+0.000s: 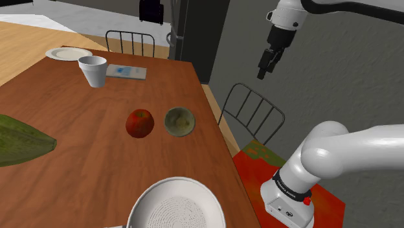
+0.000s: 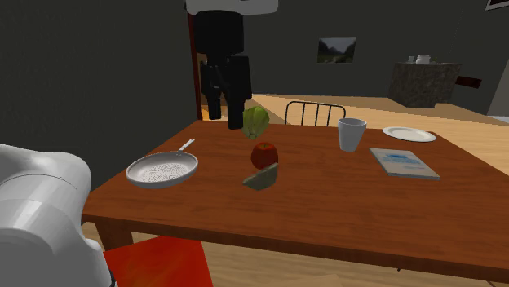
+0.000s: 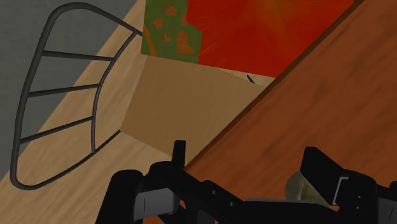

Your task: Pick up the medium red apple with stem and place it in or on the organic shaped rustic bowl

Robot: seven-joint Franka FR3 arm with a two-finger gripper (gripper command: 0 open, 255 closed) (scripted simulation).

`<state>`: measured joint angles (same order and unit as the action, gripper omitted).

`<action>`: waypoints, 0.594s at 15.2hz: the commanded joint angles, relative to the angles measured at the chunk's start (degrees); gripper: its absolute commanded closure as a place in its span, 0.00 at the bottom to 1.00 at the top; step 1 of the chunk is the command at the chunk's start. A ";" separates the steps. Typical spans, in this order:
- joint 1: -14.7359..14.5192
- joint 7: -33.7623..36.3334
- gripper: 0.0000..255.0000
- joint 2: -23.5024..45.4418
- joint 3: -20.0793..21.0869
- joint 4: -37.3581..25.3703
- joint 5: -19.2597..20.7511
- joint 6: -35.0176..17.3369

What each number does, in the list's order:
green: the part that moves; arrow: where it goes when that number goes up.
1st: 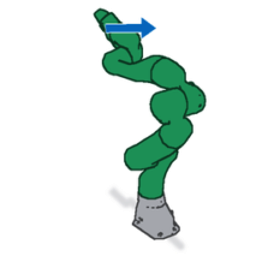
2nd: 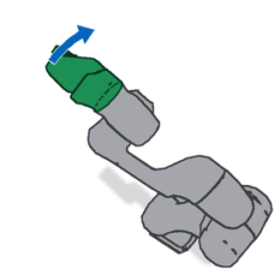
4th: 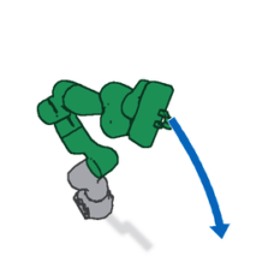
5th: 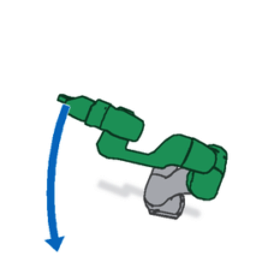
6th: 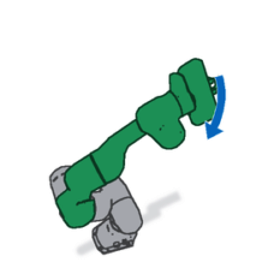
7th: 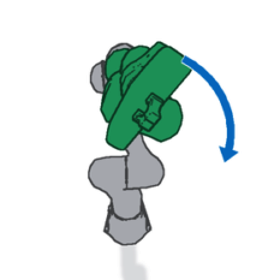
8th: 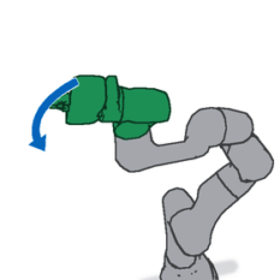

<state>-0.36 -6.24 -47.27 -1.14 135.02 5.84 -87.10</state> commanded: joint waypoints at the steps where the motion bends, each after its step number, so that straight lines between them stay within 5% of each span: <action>1: 0.00 0.00 0.00 0.00 0.00 0.00 0.00 0.00; 9: -1.81 12.35 0.00 7.44 7.76 1.67 -7.33 -9.39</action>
<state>-1.91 4.38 -40.99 5.54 136.78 -0.53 -95.28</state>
